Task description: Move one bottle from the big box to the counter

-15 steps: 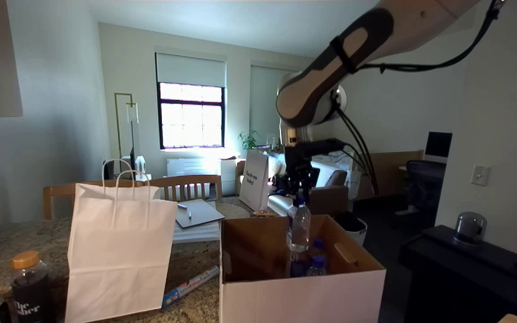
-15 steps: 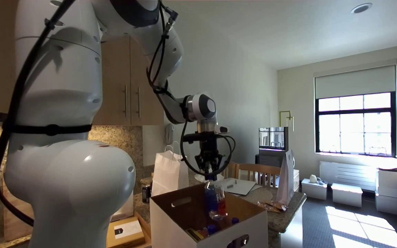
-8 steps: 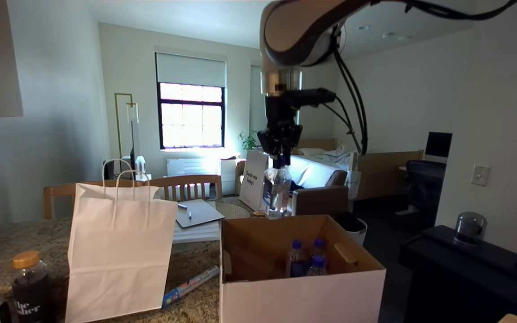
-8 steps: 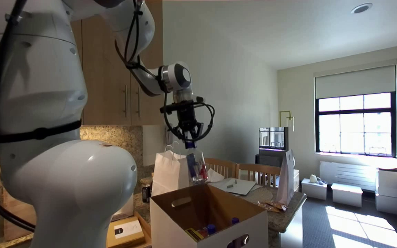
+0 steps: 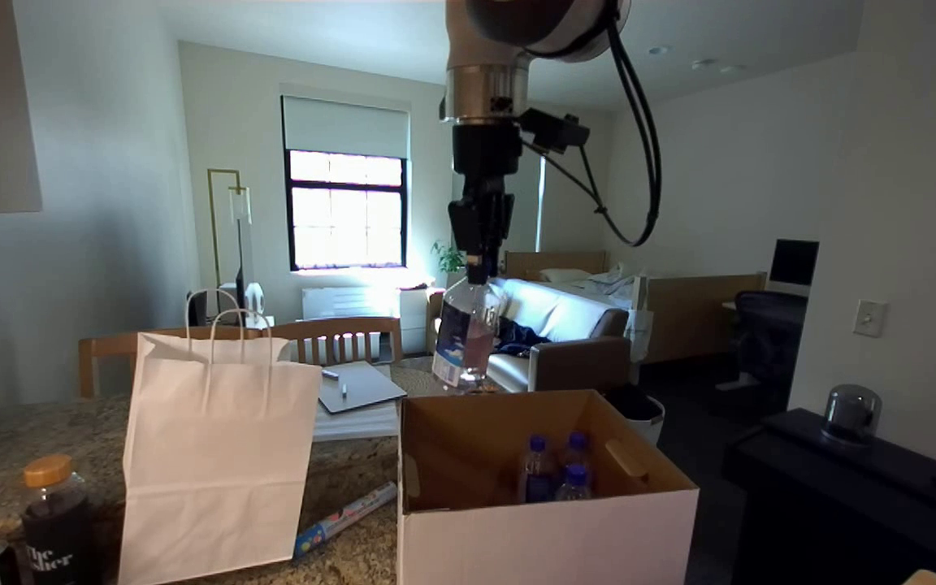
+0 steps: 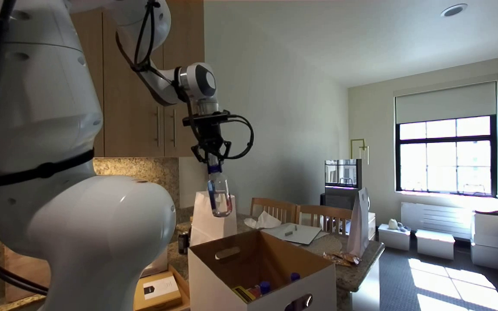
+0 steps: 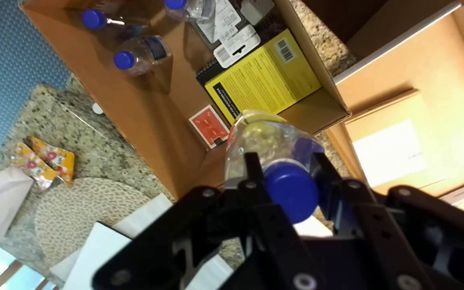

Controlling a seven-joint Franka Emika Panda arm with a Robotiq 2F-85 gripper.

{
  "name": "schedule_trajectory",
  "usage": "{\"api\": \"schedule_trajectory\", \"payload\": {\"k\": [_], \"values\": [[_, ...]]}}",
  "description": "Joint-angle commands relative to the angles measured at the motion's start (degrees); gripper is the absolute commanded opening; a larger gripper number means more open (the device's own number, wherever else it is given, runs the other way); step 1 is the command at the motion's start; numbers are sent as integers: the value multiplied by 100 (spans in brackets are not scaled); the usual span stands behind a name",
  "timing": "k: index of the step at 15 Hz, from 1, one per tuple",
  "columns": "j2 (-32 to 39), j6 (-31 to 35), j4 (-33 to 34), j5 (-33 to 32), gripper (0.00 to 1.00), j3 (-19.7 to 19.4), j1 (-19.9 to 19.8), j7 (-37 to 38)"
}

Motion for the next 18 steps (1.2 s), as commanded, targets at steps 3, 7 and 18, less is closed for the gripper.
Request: {"api": "schedule_trajectory", "payload": {"k": [3, 7, 18], "values": [[496, 312, 52, 73, 15, 387, 308, -528], [259, 1408, -337, 337, 15, 530, 492, -613], [2141, -61, 920, -1671, 15, 1476, 728, 346]]}}
